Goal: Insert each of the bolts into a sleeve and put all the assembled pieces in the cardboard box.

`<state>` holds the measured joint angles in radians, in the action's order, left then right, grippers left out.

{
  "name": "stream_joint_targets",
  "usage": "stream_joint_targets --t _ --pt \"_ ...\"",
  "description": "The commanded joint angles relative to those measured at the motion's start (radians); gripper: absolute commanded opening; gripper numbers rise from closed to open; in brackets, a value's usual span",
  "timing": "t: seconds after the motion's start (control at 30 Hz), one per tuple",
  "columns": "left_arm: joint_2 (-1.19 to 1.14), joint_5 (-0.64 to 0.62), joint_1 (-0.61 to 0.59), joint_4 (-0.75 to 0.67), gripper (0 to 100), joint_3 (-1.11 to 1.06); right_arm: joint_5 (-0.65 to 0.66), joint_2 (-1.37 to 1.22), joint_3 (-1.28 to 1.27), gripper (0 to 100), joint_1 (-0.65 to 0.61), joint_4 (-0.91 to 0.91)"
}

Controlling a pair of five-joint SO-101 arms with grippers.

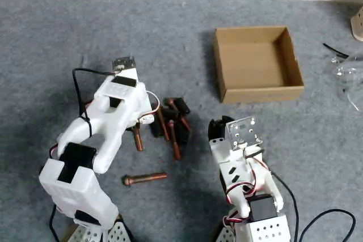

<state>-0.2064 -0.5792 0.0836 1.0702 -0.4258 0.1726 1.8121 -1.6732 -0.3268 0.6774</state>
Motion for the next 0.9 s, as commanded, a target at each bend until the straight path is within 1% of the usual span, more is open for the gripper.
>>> stream_joint_targets --t 0.0,0.17,0.3,0.37,0.47,0.6,0.7,0.87 --pt "0.027 0.006 -0.001 -0.002 0 -0.002 -0.003 0.012 -0.036 0.4 -0.004 -0.036" --pt "0.035 0.006 -0.002 -0.002 0 0.004 -0.003 0.012 -0.036 0.4 -0.004 -0.036" --pt "0.150 0.006 -0.002 -0.002 0 -0.005 -0.003 0.012 -0.036 0.4 -0.004 -0.038" --pt "0.251 0.009 -0.004 0.023 0 -0.012 -0.009 0.012 -0.036 0.4 -0.004 -0.038" --pt "0.446 0.075 -0.004 0.091 0 -0.059 -0.009 0.012 -0.036 0.4 -0.005 -0.038" --pt "0.739 0.120 -0.005 0.089 0 -0.211 -0.006 0.012 -0.036 0.4 -0.005 -0.038" --pt "0.964 0.172 -0.012 0.058 0 -0.340 -0.005 0.013 -0.036 0.4 -0.005 -0.038" --pt "1.260 0.239 -0.061 -0.055 0 -0.550 -0.009 0.013 -0.036 0.4 -0.016 -0.039"
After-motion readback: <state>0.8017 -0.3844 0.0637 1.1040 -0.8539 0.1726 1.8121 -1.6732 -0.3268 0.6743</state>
